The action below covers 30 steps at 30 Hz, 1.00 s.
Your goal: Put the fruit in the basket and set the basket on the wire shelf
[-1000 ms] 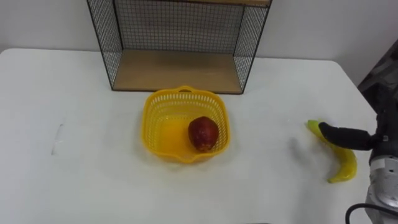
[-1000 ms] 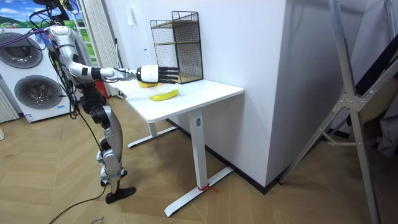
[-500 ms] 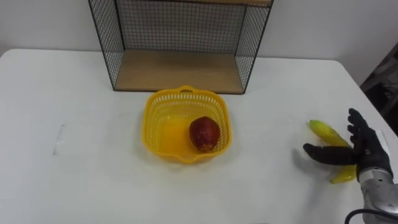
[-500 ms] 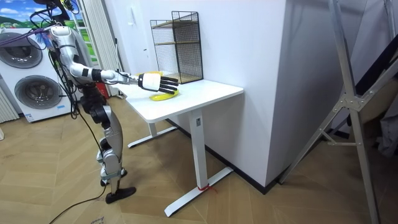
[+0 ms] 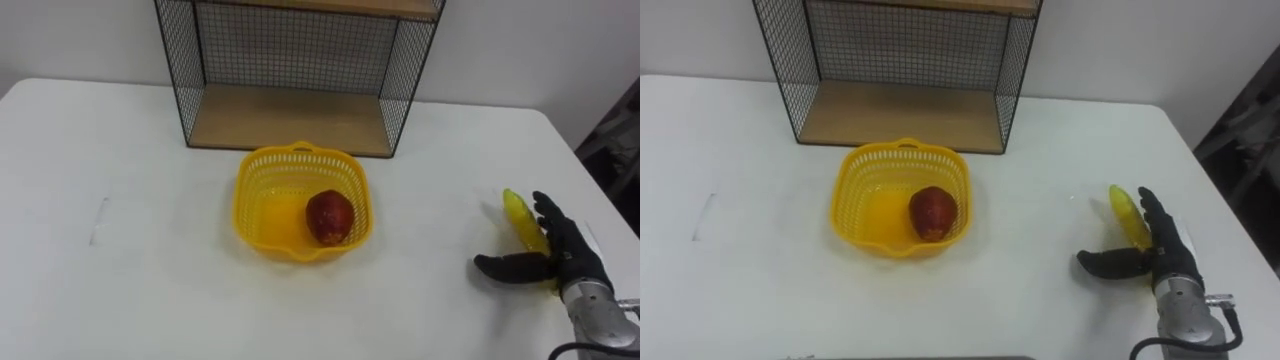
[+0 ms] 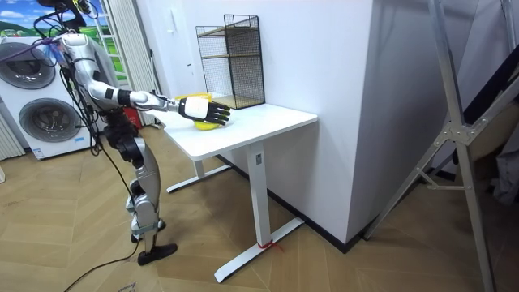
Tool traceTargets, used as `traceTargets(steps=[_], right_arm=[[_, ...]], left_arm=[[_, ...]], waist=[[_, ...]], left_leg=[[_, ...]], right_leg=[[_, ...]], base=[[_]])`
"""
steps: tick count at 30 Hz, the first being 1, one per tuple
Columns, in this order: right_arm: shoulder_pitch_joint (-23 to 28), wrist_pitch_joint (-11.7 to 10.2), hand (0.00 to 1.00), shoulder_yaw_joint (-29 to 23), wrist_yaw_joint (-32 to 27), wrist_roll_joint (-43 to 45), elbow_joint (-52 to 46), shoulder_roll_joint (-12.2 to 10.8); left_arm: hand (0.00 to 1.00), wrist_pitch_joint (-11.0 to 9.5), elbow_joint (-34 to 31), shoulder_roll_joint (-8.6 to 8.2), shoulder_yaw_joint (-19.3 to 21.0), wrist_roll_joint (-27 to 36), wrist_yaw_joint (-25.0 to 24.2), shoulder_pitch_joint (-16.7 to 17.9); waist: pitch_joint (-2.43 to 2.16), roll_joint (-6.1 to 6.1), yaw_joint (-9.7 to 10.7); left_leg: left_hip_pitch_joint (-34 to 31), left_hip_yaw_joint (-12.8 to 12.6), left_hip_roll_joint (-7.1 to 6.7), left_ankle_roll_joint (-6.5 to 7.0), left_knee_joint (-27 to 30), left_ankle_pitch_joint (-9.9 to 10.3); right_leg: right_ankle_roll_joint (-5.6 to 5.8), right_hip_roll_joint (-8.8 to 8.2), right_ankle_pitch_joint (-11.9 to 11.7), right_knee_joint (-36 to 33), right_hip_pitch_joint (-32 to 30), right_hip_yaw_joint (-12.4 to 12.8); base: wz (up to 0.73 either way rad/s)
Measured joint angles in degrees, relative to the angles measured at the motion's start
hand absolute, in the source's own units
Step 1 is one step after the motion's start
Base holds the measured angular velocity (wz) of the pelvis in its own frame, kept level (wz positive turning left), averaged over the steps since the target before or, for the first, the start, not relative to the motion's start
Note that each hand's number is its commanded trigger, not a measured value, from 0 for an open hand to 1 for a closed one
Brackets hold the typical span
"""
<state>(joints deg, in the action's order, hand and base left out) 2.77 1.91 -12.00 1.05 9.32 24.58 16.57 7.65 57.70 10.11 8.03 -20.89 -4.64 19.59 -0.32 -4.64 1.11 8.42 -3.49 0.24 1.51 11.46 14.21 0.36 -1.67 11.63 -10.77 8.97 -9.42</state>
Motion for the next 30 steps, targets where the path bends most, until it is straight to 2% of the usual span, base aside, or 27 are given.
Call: traceTargets(steps=[4,13,14,15,16,24,30], right_arm=[[-0.04,-1.40,0.00,-0.09,0.45,2.25,1.50,0.28],[-0.10,-1.81,0.00,-0.52,1.03,3.45,1.71,0.32],[-0.14,-1.81,0.29,-0.51,1.07,3.77,1.70,0.32],[-0.24,-1.83,0.81,-0.51,1.23,4.43,1.70,0.32],[-0.28,-1.83,1.00,-0.52,1.40,4.67,1.70,0.33],[-1.05,-1.60,1.00,-0.53,1.97,5.25,1.60,0.55],[-1.75,-1.02,1.00,-0.63,2.11,6.78,1.61,1.67]], left_arm=[[0.00,-0.01,-0.04,-0.14,0.00,0.00,0.02,-0.20],[0.00,-0.01,-0.04,-0.16,0.01,-0.02,0.01,-0.23],[0.00,-0.01,-0.04,-0.16,0.01,-0.02,0.01,-0.23],[0.00,-0.01,-0.04,-0.17,0.00,-0.02,0.02,-0.25],[0.00,-0.01,-0.04,-0.16,0.00,-0.02,0.02,-0.25],[0.00,0.00,-0.40,-0.17,0.01,-0.02,-0.03,-0.27],[0.00,-0.04,-0.32,-0.16,0.00,-0.01,-0.02,-0.43]], waist=[[-0.02,0.07,0.03],[-0.16,0.39,-0.03],[-0.15,0.41,-0.04],[-0.12,0.45,-0.02],[-0.12,0.48,-0.02],[-0.11,0.46,-0.04],[-0.11,0.46,-0.09]], left_leg=[[0.12,0.33,0.00,0.00,-0.08,0.00],[0.17,0.44,0.02,0.00,-0.03,0.00],[0.17,0.44,0.03,0.00,-0.03,0.00],[0.17,0.45,0.04,0.00,-0.03,0.00],[0.17,0.45,0.04,0.00,-0.04,0.00],[0.17,0.45,0.04,0.00,-0.06,0.00],[0.17,0.42,-0.01,0.00,-0.09,0.00]], right_leg=[[0.00,-0.03,0.00,0.01,0.05,-0.19],[0.00,-0.06,0.00,-0.06,0.03,-0.26],[0.00,-0.07,0.00,-0.07,0.02,-0.27],[0.00,-0.08,0.00,-0.07,0.00,-0.27],[0.00,-0.08,0.00,-0.07,0.00,-0.28],[0.00,-0.10,0.00,-0.03,-0.04,-0.29],[0.00,-0.02,0.01,0.04,0.00,-0.30]], base=[[0.03],[0.00],[0.00],[0.00],[0.00],[0.00],[0.00]])
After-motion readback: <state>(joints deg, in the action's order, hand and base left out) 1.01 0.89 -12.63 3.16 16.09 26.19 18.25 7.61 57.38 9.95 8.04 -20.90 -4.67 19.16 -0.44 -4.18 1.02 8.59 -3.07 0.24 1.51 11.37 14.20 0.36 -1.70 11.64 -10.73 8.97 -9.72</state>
